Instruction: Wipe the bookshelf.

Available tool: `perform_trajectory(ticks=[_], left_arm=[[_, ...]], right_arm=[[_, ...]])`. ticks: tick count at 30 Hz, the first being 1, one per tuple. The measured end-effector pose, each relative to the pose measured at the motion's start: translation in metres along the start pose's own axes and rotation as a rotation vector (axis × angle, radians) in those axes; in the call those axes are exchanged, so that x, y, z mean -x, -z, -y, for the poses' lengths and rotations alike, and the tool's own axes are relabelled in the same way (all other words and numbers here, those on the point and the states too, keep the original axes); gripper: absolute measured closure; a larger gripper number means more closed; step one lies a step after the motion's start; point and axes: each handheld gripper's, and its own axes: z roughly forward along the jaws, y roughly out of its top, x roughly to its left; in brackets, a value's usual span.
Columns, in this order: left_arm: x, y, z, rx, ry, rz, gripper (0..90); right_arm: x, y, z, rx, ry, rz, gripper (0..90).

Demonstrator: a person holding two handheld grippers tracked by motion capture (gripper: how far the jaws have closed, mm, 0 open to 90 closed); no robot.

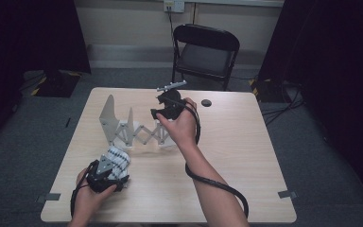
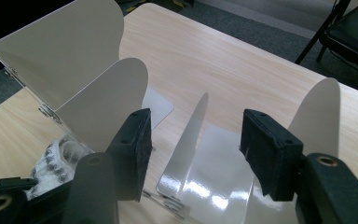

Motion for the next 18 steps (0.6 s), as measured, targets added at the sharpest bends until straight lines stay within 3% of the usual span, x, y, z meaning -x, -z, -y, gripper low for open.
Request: perform_trajectory(ticks=[18], left_arm=[[-0.001, 0.000, 0.000, -0.001, -0.001, -0.002, 18.7]], right_arm=[[-0.003, -0.029, 0.012, -0.046, -0.004, -0.010, 50.1]])
